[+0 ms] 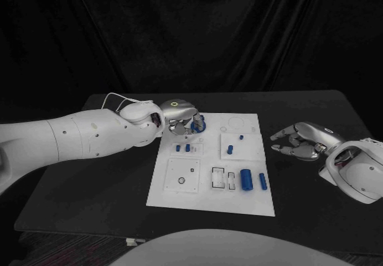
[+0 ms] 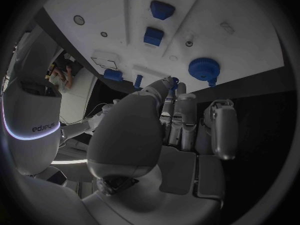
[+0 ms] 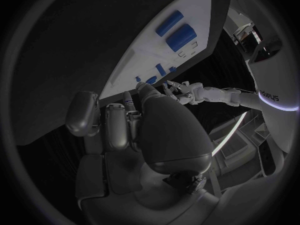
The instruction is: Assemble the parts on the task board
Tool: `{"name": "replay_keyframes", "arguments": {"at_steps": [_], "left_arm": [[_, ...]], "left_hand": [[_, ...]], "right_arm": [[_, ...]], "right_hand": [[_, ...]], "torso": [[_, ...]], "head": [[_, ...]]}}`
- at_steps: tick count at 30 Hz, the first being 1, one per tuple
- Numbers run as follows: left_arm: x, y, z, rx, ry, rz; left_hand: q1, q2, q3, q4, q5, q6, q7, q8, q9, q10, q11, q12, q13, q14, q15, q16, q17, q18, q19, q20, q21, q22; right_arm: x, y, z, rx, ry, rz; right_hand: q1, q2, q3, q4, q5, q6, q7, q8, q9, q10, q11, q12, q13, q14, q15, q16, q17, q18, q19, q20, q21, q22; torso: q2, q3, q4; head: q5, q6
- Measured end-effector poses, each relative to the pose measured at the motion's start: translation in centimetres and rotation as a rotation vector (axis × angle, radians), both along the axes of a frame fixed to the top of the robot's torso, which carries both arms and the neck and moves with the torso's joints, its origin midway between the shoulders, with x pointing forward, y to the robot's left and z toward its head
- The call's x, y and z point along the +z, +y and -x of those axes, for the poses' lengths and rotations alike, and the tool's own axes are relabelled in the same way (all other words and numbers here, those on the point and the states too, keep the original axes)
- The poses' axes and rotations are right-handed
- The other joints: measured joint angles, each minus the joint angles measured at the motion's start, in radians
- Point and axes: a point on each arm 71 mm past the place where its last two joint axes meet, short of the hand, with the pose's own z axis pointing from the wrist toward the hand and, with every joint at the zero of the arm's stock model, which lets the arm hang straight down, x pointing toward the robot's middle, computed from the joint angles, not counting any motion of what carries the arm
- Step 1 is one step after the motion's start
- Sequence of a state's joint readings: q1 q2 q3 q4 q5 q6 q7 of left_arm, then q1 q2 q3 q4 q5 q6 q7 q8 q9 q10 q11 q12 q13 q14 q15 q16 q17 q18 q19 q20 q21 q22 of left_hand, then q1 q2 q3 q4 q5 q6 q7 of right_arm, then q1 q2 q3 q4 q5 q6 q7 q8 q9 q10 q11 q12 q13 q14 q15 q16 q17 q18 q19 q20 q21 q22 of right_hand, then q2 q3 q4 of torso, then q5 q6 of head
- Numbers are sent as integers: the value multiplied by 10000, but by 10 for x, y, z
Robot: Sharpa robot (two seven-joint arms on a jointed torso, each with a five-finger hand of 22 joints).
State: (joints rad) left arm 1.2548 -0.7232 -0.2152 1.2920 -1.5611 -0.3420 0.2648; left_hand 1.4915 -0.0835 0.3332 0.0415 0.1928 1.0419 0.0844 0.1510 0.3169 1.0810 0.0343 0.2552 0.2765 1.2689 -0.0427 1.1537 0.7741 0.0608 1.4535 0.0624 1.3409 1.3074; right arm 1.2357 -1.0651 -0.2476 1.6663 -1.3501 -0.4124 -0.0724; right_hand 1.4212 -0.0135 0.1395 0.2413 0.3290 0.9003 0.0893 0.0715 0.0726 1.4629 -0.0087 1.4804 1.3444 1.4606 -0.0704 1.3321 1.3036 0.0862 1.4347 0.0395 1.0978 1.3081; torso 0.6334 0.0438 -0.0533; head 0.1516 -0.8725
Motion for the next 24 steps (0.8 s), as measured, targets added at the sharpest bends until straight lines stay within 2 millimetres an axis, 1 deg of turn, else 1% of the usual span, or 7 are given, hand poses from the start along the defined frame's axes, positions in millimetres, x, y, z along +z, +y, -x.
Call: {"name": "replay_keyframes", "arguments": {"at_steps": [4,8,10,11,13,18,24], "left_arm": [[0,5,1,50,126,-101],[-1,11,1,131,267,-219],[-2,14,1,173,337,-277],[-2,15,1,191,369,-304],[-3,17,1,228,439,-359],[-6,18,2,277,606,-449],[-12,22,2,395,785,-565]], "left_hand": [[-24,23,25,30,-2,72,-5,-1,10,36,-36,-86,-60,0,0,0,-11,1,0,0,-68,-1],[-81,-26,-2,57,-2,72,-5,-2,17,54,-54,-163,-102,0,0,0,-50,0,0,0,-69,0],[-86,-31,14,73,-23,71,-4,-2,17,54,-54,-253,-141,0,0,-41,-92,1,-38,37,-114,0],[-121,-66,29,87,-42,71,-4,-2,17,56,-56,-277,-154,-1,0,-53,-110,1,-38,37,-145,0],[-120,-65,39,97,-42,71,-5,-40,17,56,-57,-278,-169,0,0,-54,-111,1,-38,37,-146,-1],[-120,-65,39,98,-42,70,-4,-40,17,56,-56,-279,-175,-1,0,-54,-121,2,-38,37,-145,0],[-120,-65,39,97,-42,70,-4,-46,16,55,-56,-323,-196,-1,0,-54,-147,1,-38,37,-145,-1]], "right_arm": [[-3,0,1,-12,80,1],[-5,-1,1,-29,136,9],[-5,-2,1,-44,153,14],[-5,-2,1,-51,161,15],[-6,-2,2,-60,177,16],[-6,-3,2,-71,197,16],[-7,-3,2,-89,218,18]], "right_hand": [[0,0,0,0,0,0,0,0,0,0,0,1,0,0,0,0,0,0,0,0,0,-1],[0,0,0,0,0,0,0,0,0,0,0,1,0,0,0,0,0,0,0,0,0,-1],[0,0,0,0,0,0,0,0,0,0,0,1,0,0,0,0,0,1,0,0,0,-1],[0,0,2,-3,0,0,0,0,0,0,0,2,0,0,0,0,0,0,0,0,-21,-1],[0,0,27,-27,0,0,0,0,0,0,0,2,0,0,0,1,0,1,0,0,-37,-2],[0,0,27,-28,0,0,0,0,0,0,0,5,0,0,0,1,0,0,0,0,-37,-2],[0,0,27,-27,0,0,0,0,0,0,0,-3,0,0,0,1,0,0,0,0,-37,-3]], "torso": [[-6,12,1],[-5,25,8],[0,28,17],[0,27,20],[10,24,20],[24,0,20],[33,-5,13]], "head": [[2,0],[3,0],[3,0],[3,0],[16,0],[36,0],[36,0]]}}
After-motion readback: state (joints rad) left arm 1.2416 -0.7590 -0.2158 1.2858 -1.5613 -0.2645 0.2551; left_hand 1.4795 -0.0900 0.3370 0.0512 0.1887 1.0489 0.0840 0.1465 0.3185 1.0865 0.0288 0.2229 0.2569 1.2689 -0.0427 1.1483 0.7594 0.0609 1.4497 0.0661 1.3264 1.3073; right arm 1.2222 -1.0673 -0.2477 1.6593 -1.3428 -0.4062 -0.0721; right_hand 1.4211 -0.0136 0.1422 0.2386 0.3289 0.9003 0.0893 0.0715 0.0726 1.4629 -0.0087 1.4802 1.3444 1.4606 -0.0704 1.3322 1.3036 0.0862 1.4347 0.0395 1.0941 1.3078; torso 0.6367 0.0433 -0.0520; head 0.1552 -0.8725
